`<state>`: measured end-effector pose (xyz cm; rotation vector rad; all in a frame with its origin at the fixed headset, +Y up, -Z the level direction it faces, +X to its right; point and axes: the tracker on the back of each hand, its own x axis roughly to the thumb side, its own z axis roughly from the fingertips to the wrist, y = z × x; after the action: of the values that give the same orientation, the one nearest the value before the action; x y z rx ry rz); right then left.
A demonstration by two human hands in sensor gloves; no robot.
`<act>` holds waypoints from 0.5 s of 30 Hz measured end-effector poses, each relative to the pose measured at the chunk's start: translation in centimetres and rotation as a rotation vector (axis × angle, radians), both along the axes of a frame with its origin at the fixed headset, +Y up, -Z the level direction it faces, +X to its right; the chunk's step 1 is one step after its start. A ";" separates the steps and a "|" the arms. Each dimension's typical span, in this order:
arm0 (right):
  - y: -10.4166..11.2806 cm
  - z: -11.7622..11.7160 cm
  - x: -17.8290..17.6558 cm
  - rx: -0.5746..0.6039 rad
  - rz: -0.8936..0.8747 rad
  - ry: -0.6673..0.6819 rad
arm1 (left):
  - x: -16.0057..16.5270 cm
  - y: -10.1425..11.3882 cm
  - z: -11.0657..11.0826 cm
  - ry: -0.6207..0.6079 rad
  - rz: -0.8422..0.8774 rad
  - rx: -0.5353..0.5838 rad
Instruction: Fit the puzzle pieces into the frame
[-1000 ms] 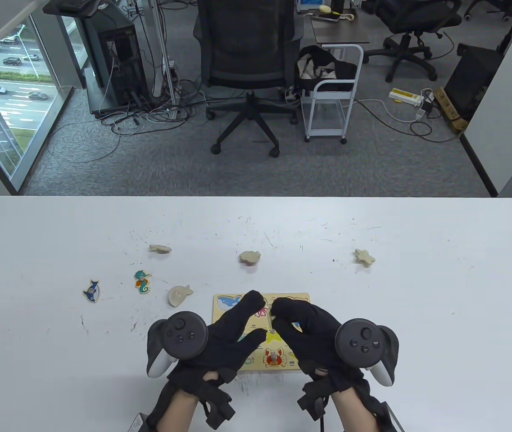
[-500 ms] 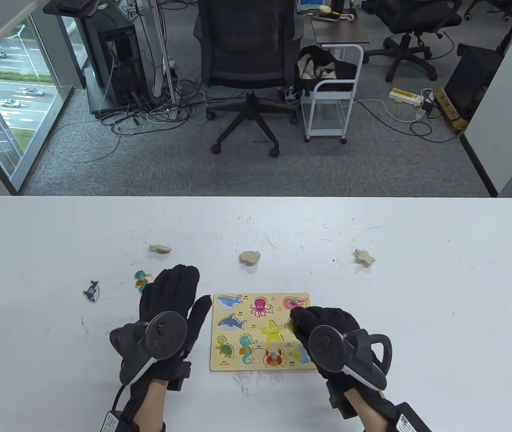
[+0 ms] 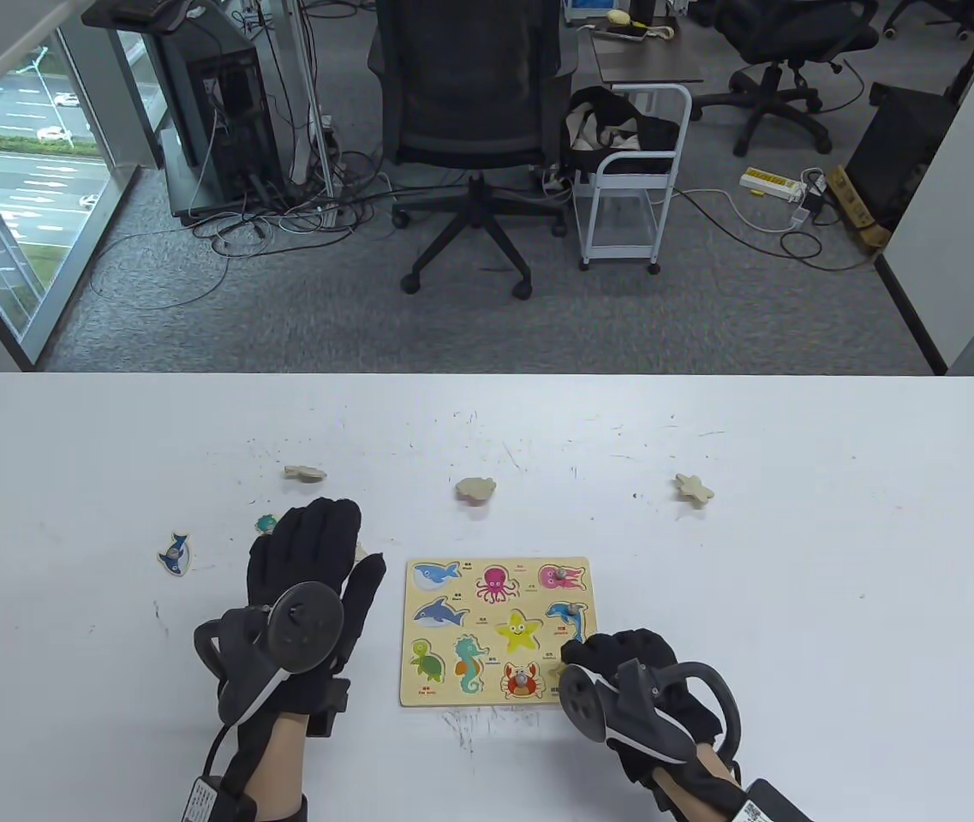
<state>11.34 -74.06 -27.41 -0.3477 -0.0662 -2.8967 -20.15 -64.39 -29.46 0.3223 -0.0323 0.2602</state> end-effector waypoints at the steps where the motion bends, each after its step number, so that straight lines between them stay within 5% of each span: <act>1: -0.1 -0.1 -0.1 -0.005 0.004 0.003 | 0.0 0.0 0.0 0.000 0.002 0.001; 15: -2.0 -1.3 -1.6 -0.021 0.128 -0.019 | -0.7 0.5 0.5 -0.013 0.058 0.017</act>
<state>9.75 -76.10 -28.69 -0.3079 -0.1170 -2.7749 -20.83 -63.90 -28.95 0.3384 -0.0381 0.3197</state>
